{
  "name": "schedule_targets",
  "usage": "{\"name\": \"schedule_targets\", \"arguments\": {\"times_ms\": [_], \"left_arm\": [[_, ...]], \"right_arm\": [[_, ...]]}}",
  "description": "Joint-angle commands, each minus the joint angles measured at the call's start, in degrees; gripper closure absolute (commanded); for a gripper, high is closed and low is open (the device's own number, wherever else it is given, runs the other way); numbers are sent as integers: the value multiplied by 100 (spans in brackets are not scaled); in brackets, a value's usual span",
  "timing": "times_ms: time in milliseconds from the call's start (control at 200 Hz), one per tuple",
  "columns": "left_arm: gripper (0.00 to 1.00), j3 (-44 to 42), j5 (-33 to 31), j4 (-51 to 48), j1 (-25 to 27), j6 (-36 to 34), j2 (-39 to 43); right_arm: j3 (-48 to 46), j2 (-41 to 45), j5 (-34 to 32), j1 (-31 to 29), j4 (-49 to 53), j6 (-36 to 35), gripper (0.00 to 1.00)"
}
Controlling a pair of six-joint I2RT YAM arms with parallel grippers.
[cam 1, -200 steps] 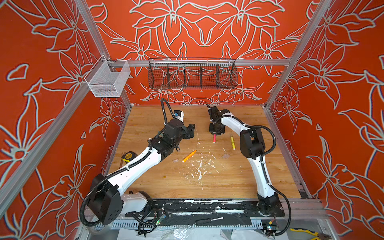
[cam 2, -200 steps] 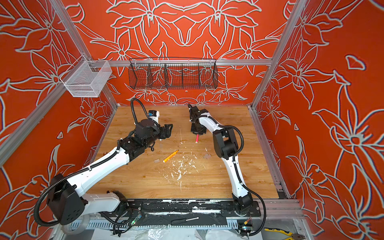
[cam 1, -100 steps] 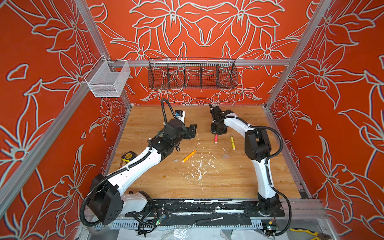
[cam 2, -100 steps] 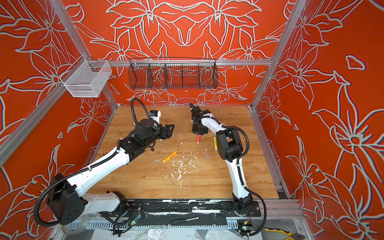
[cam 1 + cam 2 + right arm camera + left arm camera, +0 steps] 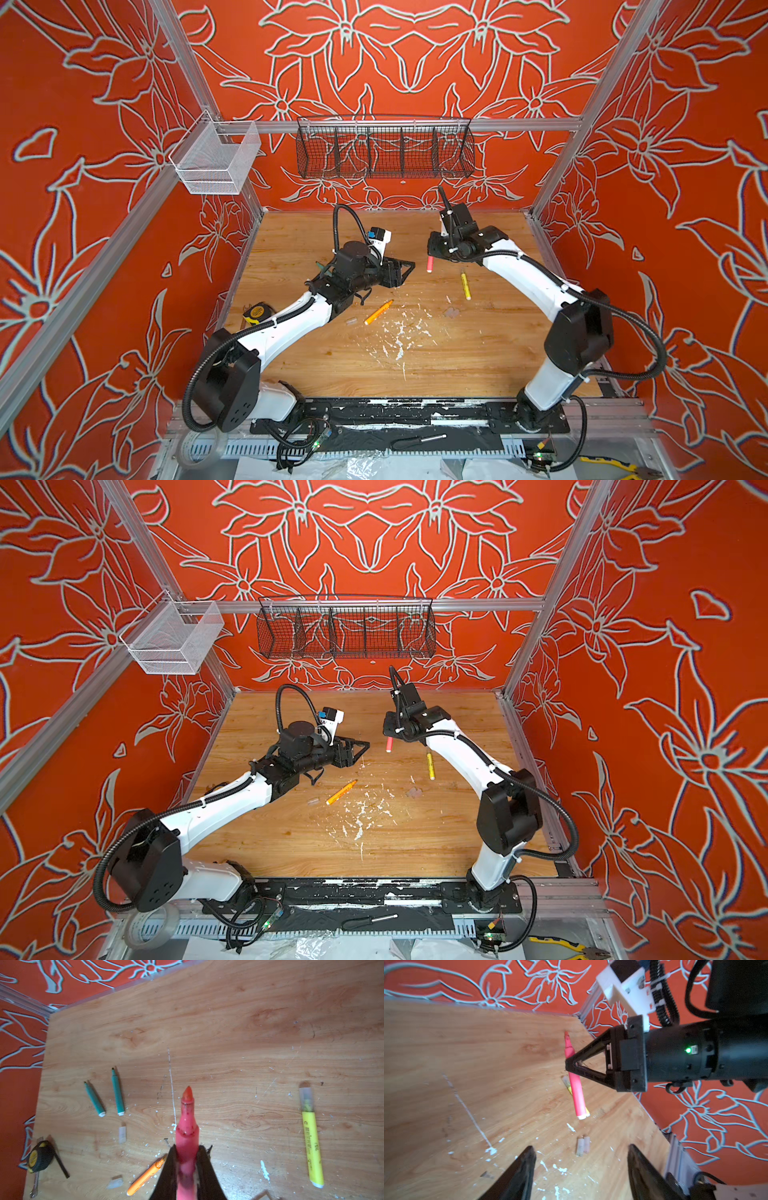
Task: Insert the pens into the pen caps
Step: 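Grasp the pink marker with the left gripper and lift it upright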
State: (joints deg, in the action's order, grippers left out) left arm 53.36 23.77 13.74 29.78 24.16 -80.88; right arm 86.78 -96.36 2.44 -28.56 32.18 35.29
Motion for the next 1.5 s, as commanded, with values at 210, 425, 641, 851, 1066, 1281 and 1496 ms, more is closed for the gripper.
{"name": "schedule_targets", "arguments": {"times_ms": [210,425,641,851,1066,1281,1496], "left_arm": [[38,188,1512,819,-131,593,-506],[39,107,1455,1043,-148,700,-492],[46,7,1282,1253,-200,866,-464],[51,-1,1261,1252,-236,889,-463],[60,35,1336,1242,-236,902,-485],[81,18,1303,1360,-253,1123,-462],[100,18,1314,1349,-331,1098,-414]], "right_arm": [[-381,695,150,-430,-674,390,97],[-426,782,293,-649,-817,553,98],[-563,908,367,-798,-1022,773,98],[-637,1022,375,-884,-1164,882,98],[-625,1062,477,-893,-1218,944,99],[-704,1152,387,-897,-1204,955,99],[-865,1280,346,-897,-1290,1010,94]]}}
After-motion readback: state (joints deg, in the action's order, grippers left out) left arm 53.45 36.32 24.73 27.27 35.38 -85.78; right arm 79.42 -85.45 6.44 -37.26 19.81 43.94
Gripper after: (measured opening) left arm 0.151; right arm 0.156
